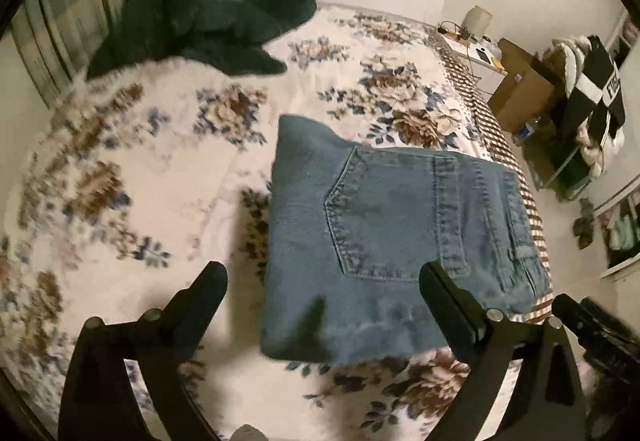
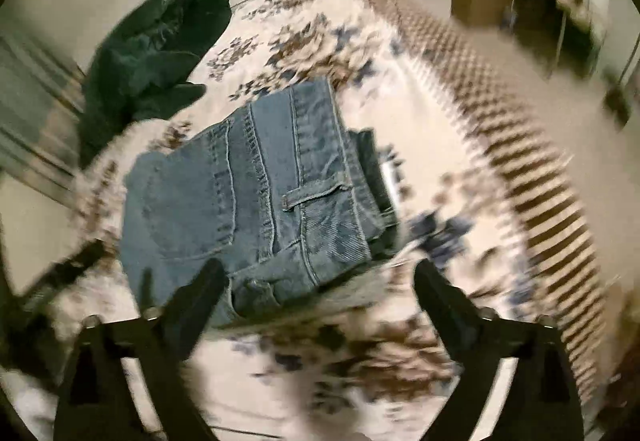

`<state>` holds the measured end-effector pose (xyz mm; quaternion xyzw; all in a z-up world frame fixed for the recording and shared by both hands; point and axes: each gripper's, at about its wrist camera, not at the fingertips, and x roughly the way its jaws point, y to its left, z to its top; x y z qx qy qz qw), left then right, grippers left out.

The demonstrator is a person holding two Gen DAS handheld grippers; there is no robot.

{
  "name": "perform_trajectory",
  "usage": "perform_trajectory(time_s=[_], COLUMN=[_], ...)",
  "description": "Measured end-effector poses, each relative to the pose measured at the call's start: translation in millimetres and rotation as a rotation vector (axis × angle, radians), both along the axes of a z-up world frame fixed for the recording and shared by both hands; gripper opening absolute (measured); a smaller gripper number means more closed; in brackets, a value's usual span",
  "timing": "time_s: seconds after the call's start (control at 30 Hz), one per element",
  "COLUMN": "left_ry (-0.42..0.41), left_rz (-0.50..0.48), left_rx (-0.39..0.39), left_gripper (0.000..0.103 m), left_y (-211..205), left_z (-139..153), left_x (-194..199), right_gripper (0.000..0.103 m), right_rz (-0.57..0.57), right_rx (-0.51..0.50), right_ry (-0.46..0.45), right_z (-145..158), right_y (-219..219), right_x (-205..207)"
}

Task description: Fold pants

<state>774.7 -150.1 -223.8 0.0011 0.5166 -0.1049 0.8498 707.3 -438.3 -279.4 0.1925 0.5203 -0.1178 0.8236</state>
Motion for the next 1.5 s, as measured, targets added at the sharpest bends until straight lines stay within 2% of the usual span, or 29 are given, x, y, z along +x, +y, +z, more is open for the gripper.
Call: perform_trajectory(time_s=[0.07,0.2,0.4,0.8,1.0,1.17,1.37,1.5], left_ry=[-0.019,-0.063,-0.138,-0.279,-0.315,-0.333,-0.344,-0.351], left_rz=[0.003,0.006,0.01,0.064,0.091,0.115,0.114,0.098], left_rx=[0.014,0.033,0.039,0.071,0.067,0.047,0.027,0.031], left_gripper=[0.098,0.098,0.098,0.098,0.098,0.098,0.098,0.098], left_y=[0.4,-0.4,-1.5,9.7,11.9,17.4,27.6,31.4], left_z=[10.9,43.0,96.2,193.6,227.2,247.1,264.2,270.9], left_x=[-10.9,-45.0,-104.0,-245.9,-303.7,-334.6,-361.6,-372.6], right_gripper=[0.101,0.101,0.101,0.101,0.101,0.101,0.102,0.102], right_rz=[0.013,0.005,0.022,0.109,0.174,0.192,0.171,0.16], right_rx=[-0.091,-0.18,-0.224,-0.268,-0.278,-0.291,-0.322,-0.323], right_ry=[-0.004,-0.037,-0.097,-0.28,-0.358,-0.406,-0.441,-0.449], right_z=[15.7,51.0,109.1,242.3,298.0,337.7,373.2,392.2], right_y=[12.9,30.5,53.2,83.8,102.7,115.0,121.7,125.9], right_x=[-10.5,-39.6,-93.5,-242.3,-318.1,-374.7,-424.1,-442.9])
